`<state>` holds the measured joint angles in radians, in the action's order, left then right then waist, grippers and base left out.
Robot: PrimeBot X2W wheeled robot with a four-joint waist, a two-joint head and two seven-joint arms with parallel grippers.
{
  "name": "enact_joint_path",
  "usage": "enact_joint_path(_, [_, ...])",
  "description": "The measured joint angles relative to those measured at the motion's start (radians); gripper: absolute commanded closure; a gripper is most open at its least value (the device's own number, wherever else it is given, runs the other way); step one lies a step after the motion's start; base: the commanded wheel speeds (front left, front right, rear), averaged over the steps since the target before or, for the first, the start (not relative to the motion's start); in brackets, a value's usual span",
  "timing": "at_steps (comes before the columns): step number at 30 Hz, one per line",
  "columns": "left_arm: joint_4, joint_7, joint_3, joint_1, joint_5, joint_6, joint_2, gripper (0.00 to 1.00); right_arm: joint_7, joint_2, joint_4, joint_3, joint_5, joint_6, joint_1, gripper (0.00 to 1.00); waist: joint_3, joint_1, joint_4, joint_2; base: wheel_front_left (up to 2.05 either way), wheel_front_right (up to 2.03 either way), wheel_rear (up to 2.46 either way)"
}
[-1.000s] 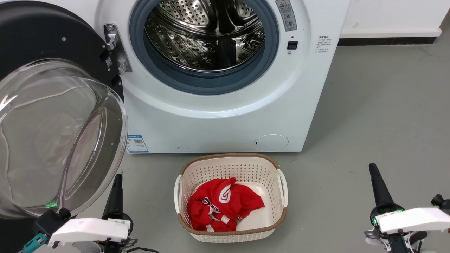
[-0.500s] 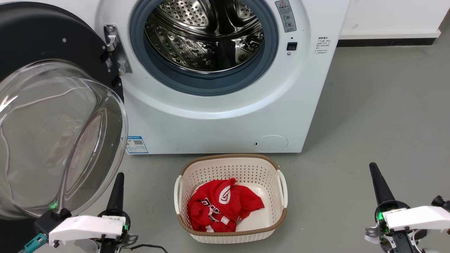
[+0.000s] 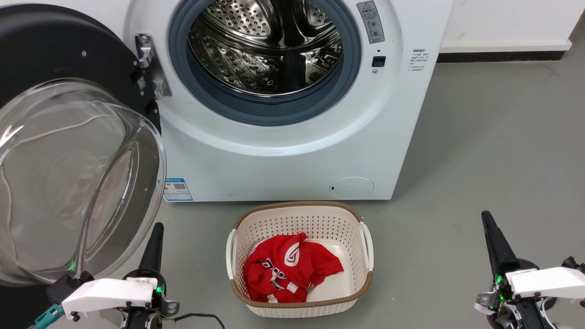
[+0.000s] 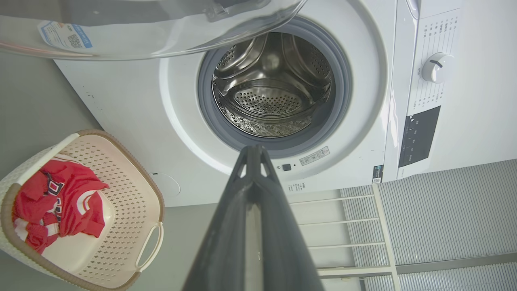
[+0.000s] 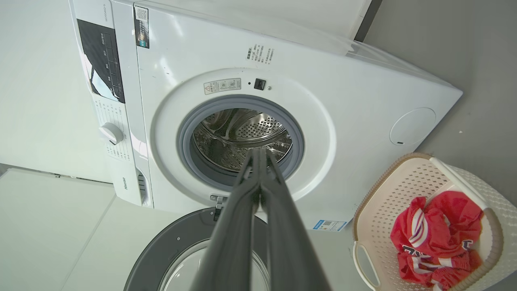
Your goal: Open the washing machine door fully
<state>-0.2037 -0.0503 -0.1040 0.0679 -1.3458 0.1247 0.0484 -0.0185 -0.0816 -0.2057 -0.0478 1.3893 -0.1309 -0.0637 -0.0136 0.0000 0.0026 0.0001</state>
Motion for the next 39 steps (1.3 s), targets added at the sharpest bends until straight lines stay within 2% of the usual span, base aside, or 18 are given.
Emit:
enact_joint_path(31, [-0.039, -0.058, -0.007, 0.035, -0.243, 0.004, 0.001, 1.0, -0.06, 0.002, -0.034, -0.026, 0.231, 0.0, -0.034, 1.0, 0.01, 0.0, -0.002, 0.0, 0.0, 0.0, 0.0])
enact_joint_path(39, [-0.043, -0.064, -0.008, 0.037, -0.266, 0.004, 0.001, 1.0, -0.068, 0.004, -0.037, -0.031, 0.253, 0.0, -0.036, 1.0, 0.01, 0.0, -0.003, 0.0, 0.0, 0.0, 0.0])
